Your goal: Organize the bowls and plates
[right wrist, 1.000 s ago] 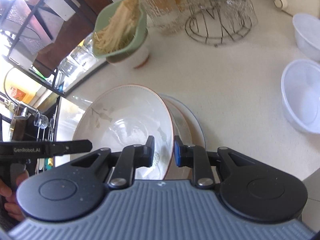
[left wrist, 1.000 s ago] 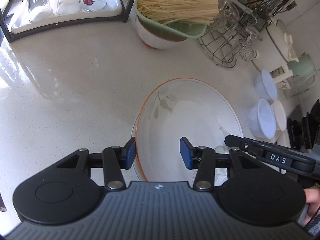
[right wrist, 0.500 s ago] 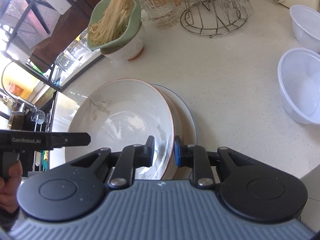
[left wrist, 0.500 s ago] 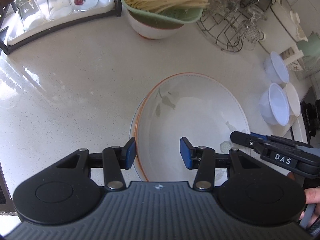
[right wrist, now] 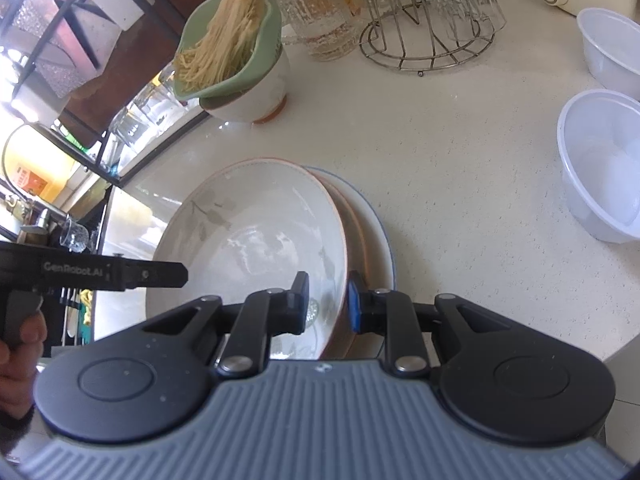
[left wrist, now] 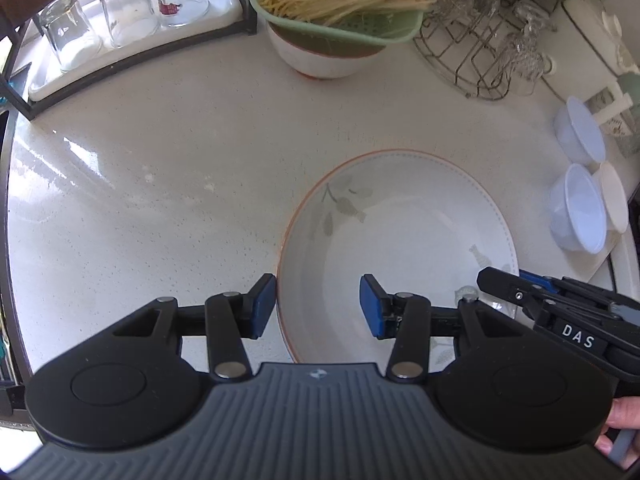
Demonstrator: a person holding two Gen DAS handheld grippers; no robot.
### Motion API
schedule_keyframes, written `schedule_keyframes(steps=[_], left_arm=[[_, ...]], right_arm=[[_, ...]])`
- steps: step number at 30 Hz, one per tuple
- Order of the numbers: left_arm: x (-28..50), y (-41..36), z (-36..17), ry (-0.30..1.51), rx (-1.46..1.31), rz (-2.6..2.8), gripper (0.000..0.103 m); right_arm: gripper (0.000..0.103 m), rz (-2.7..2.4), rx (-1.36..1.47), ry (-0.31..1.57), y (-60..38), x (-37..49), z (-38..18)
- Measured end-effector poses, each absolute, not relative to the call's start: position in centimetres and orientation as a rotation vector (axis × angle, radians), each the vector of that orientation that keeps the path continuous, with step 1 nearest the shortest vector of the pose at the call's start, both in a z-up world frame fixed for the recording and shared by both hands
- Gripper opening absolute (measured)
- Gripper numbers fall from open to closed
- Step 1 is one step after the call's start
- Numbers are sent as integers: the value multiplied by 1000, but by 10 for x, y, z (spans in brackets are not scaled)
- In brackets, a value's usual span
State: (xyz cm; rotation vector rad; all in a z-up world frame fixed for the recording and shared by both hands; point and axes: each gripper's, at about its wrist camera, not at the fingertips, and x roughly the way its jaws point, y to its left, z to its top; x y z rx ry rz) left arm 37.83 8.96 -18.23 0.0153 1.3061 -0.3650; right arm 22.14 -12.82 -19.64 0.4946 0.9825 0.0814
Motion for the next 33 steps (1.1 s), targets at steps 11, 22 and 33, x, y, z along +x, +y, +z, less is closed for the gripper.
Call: schedule_keyframes(steps=[11, 22, 33], left_arm=[[373, 95, -147, 1199, -72, -391, 51], [347, 84, -100, 1062, -71, -454, 51], [335, 90, -69, 981, -72, -482, 51]], right_arm=[[22, 45, 396, 905, -129, 217, -173], [22, 12, 362, 791, -128, 205, -126], [22, -34, 326, 669, -121, 186, -83]])
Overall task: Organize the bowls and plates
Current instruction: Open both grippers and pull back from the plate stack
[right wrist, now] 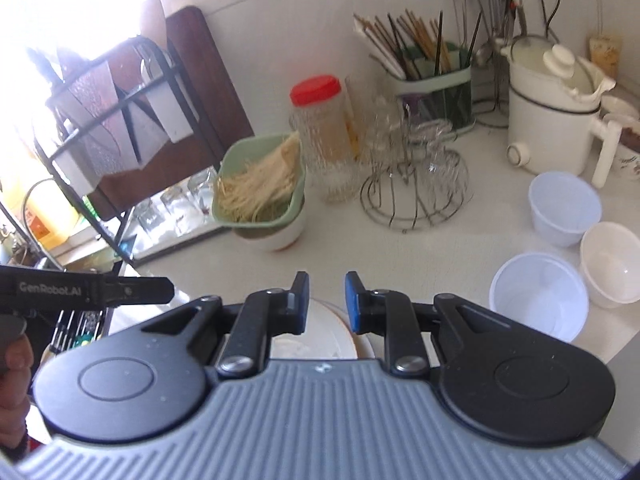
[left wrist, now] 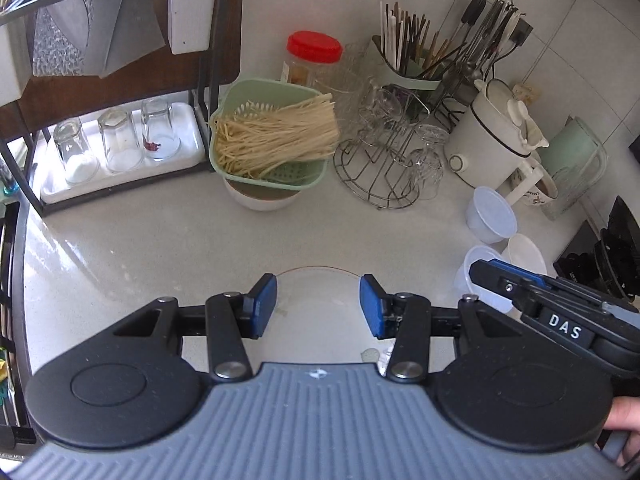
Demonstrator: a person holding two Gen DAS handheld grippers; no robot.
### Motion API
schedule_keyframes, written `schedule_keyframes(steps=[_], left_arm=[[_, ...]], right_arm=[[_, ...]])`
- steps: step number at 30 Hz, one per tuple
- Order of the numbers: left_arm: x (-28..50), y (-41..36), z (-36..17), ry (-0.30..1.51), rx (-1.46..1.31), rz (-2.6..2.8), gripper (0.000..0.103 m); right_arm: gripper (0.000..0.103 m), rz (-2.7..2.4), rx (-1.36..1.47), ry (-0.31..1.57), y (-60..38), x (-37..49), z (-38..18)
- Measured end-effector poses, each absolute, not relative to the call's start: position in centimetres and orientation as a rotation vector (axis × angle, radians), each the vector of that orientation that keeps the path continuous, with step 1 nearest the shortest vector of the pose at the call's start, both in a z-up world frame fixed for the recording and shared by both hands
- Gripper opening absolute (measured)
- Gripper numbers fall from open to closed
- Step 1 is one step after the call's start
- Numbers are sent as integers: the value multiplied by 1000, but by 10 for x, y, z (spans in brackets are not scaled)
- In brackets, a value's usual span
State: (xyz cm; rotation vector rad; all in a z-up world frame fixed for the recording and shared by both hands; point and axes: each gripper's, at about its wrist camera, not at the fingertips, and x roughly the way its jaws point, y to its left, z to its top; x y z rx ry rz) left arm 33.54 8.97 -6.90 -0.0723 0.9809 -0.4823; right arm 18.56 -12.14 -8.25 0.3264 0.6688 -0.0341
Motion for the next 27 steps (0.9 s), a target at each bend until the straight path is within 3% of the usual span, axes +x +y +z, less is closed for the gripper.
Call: schedule_keyframes(steps=[8, 27], left_arm=[[338, 69, -67, 946, -45, -529, 53], [323, -75, -115, 1020, -36, -528, 60]], right_arm=[[22, -94, 340, 655, -137, 181, -75], [24, -148, 311, 732, -241, 132, -114]])
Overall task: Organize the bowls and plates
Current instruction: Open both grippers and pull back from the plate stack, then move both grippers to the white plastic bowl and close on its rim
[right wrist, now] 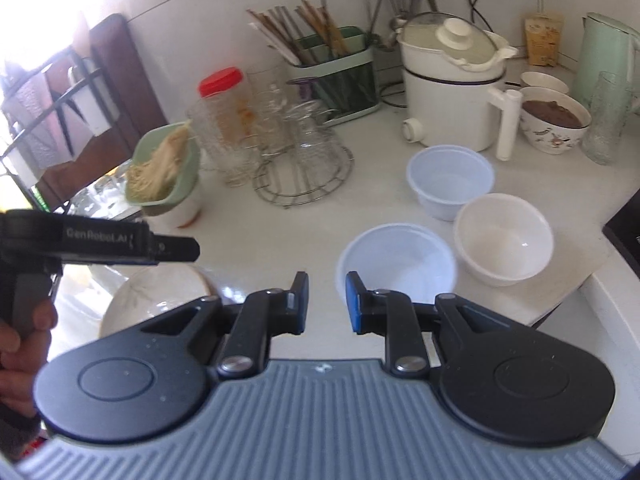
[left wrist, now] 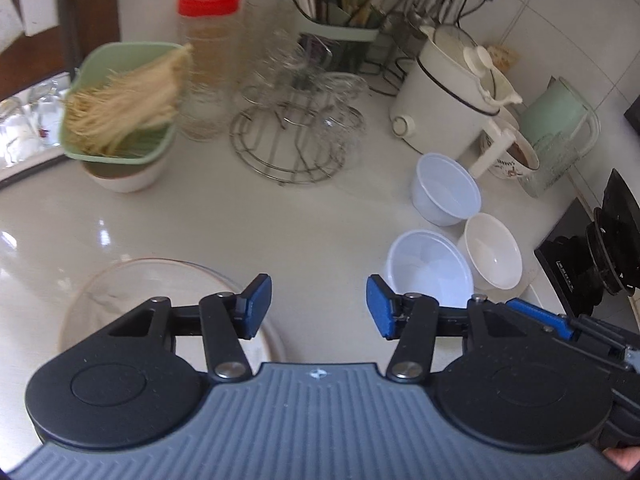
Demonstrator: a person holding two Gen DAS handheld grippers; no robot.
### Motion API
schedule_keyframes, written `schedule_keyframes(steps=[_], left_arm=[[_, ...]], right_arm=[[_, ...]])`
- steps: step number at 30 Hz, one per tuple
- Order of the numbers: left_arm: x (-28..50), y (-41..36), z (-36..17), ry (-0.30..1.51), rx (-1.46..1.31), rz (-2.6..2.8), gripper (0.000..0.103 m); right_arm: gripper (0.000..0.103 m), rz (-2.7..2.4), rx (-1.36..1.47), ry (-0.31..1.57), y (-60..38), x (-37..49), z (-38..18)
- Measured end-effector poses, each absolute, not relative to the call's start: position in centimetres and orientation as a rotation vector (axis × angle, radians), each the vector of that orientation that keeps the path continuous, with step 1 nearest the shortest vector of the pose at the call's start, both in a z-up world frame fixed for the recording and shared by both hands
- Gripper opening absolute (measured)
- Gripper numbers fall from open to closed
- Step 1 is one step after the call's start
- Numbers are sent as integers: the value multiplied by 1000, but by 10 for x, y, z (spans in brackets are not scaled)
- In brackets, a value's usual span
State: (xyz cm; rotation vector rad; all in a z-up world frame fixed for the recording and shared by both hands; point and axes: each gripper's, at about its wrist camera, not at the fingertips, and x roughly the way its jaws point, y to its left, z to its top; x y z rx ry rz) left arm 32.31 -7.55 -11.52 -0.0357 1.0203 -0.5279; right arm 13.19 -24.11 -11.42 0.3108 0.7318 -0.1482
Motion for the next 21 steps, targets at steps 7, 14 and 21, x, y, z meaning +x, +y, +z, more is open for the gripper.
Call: schedule_keyframes(steps=[7, 14, 21], left_arm=[[334, -119, -140, 1011, 2, -531, 67], [347, -146, -159, 1043, -27, -549, 67], [348, -166, -176, 1088, -35, -578, 64]], right_arm=[[55, -81, 290, 731, -268, 131, -124], [55, -135, 381, 760, -308, 138, -149], [50, -173, 408, 779, -324, 150, -174]])
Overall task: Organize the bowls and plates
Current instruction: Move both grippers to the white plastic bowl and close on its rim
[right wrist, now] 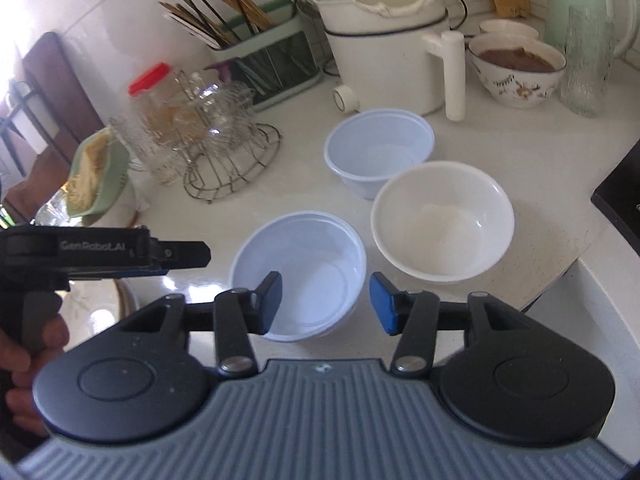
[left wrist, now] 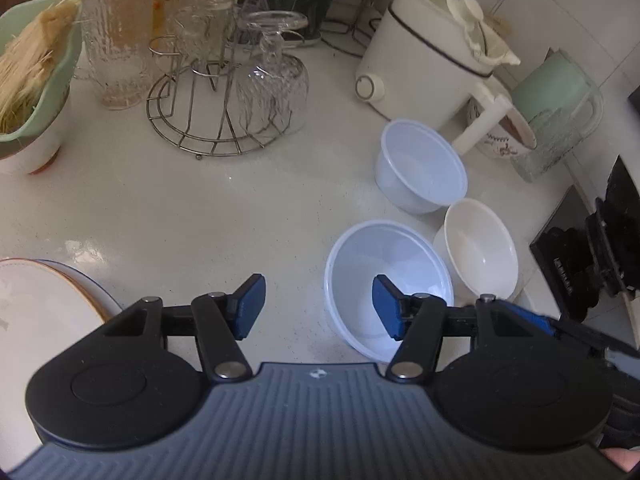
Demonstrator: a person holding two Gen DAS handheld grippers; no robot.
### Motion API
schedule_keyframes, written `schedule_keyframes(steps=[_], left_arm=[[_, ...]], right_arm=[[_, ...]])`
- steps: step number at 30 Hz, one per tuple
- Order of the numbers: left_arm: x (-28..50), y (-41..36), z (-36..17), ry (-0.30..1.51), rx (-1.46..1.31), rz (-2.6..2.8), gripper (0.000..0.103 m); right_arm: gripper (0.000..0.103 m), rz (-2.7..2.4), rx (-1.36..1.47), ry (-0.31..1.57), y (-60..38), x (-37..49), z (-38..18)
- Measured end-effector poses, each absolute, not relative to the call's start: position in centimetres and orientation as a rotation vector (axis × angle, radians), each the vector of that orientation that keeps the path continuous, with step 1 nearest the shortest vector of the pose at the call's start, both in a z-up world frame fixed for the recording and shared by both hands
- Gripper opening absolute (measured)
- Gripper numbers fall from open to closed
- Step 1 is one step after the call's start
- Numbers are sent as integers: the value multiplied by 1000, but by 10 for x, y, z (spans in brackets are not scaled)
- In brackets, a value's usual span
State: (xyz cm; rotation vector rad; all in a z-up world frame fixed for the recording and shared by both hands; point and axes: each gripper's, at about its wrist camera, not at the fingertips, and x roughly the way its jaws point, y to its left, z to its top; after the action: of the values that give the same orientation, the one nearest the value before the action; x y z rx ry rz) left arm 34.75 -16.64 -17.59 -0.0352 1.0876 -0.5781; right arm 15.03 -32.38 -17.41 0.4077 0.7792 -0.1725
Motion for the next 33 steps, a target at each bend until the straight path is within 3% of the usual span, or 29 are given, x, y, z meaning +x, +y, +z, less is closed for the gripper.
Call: schedule_keyframes(steps=[2, 4, 16, 24, 33], left_arm=[[345, -173, -175, 1078, -1, -593, 60], [345, -178, -178, 1091, 7, -605, 54], [342, -191, -191, 1122, 31, -611, 20], [341, -180, -195, 1177, -87, -628, 18], [343, -161, -186, 1123, -97, -544, 19]], right_arm=[[48, -183, 400, 786, -326, 155, -179], [34, -205, 389, 797, -327, 159, -184], [22, -204, 377, 835, -329, 168, -199], [20, -115, 389, 844, -319, 171, -200], [20, -84, 365, 838, -312, 175, -197]])
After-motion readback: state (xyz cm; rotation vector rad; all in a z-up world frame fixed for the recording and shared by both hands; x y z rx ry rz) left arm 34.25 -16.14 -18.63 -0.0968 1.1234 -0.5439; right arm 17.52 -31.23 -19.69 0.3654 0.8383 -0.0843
